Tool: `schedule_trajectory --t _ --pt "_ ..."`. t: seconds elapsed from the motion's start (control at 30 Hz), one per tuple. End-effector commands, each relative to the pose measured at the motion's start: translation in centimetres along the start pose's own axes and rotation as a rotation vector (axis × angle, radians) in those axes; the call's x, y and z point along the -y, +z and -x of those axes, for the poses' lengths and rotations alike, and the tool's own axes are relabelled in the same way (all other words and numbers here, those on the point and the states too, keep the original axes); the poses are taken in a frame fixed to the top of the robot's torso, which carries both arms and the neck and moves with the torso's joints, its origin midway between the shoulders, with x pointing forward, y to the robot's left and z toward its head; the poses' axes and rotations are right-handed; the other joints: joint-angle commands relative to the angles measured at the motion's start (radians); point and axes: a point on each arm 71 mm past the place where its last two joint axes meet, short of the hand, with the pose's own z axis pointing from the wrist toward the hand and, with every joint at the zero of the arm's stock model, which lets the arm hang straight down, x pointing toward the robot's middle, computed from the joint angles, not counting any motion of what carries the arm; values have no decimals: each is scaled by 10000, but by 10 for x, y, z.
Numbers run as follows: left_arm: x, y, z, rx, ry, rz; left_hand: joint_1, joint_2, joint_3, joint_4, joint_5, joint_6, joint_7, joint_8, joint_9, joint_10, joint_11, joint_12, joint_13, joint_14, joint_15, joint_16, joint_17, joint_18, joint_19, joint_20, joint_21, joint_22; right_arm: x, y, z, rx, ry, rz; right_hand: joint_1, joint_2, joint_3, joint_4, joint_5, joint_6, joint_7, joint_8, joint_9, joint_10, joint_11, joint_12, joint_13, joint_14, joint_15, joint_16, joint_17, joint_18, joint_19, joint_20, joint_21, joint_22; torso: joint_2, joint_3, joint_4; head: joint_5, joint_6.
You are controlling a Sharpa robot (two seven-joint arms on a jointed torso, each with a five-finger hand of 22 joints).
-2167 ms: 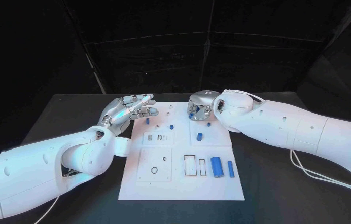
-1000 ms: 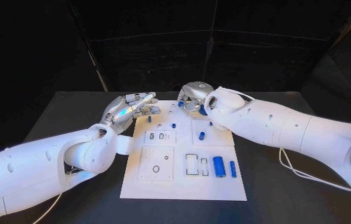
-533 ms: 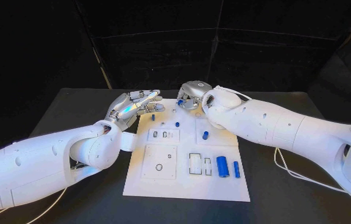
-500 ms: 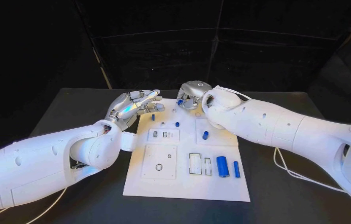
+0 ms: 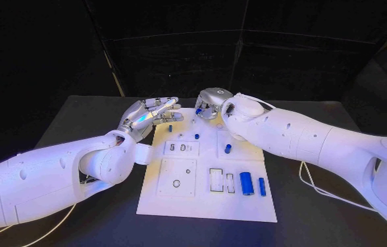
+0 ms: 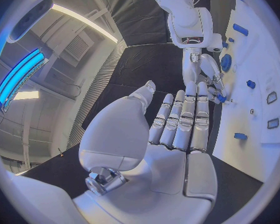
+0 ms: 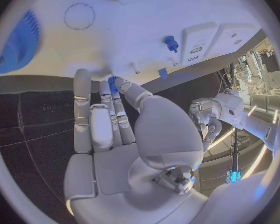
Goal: Assemble the parts on the task board
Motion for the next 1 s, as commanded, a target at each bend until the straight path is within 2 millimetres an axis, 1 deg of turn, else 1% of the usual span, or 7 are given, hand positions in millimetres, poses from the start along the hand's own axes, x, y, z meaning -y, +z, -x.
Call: schedule_trajectory --t 0.03,0.23,0.5,0.8,0.87,0.93,1.0 --pt "2 0 -2 -141 -13 -154 -1 83 -14 -58 -14 38 354 -44 -16 -2 24 -49 -8 72 16 -44 13 39 82 -6 -40 -14 0 1 -1 -67 -1 -58 -85 -46 35 86 -56 -108 62 -79 -4 -170 9 -88 -29 353 27 62 27 45 -111 16 35 19 8 -3 8 16 5" --pt "2 1 -2 -137 -5 -157 5 92 -2 -78 -14 38 356 -51 -17 -4 26 -54 -8 73 17 -51 13 39 85 -6 -47 -20 -1 3 -1 -54 -8 -31 -111 -217 206 177 -67 -438 198 -177 -29 -636 151 -113 -64 354 144 190 197 39 -166 104 111 54 11 1 6 30 2" --pt "2 1 -2 -125 8 -157 5 92 -2 -78 -14 38 356 -51 -17 -4 26 -54 -8 73 17 -51 13 39 85 -6 -47 -20 -3 4 -3 -400 -45 4 -142 -409 272 268 -298 -618 242 -172 -23 -912 226 -106 -62 327 231 225 182 49 -238 164 172 80 13 -6 -11 35 -25" --pt "3 2 -2 -130 13 -154 4 97 5 -93 -14 31 363 -62 -20 -13 30 -62 -10 75 18 -57 14 39 87 -5 -52 -25 -2 5 -4 -447 -61 -19 -157 -570 257 337 -340 -756 294 -165 -20 -1212 301 -111 -65 306 305 245 175 49 -310 207 202 90 19 -4 -6 36 -41" --pt "3 2 -2 -130 14 -151 4 97 5 -93 -14 31 363 -62 -20 -13 30 -62 -10 75 18 -57 14 39 87 -5 -52 -25 -1 5 -3 -325 -52 -17 -187 -739 124 389 -392 -1111 371 -187 -40 -1612 394 -90 -67 268 378 216 81 47 -390 266 190 80 19 -4 -12 34 -32" --pt "3 2 -1 -128 16 -148 4 97 5 -93 -14 31 363 -62 -20 -13 30 -62 -10 75 18 -57 14 39 87 -5 -52 -25 -1 5 -2 -175 -40 -18 -175 -892 -113 435 -519 -1668 350 -199 -56 -2058 423 -77 -66 144 408 40 -294 46 -498 331 141 48 17 -5 -17 36 -31" --pt "3 2 -1 -122 20 -143 4 97 5 -93 -14 31 363 -62 -20 -13 30 -62 -10 75 18 -57 14 39 87 -5 -52 -25 -1 4 0 73 -17 -48 -109 -964 -380 486 -660 -2039 348 -187 -42 -2481 432 -51 -58 -43 418 -213 -787 48 -623 378 63 2 18 -3 -18 39 -24"
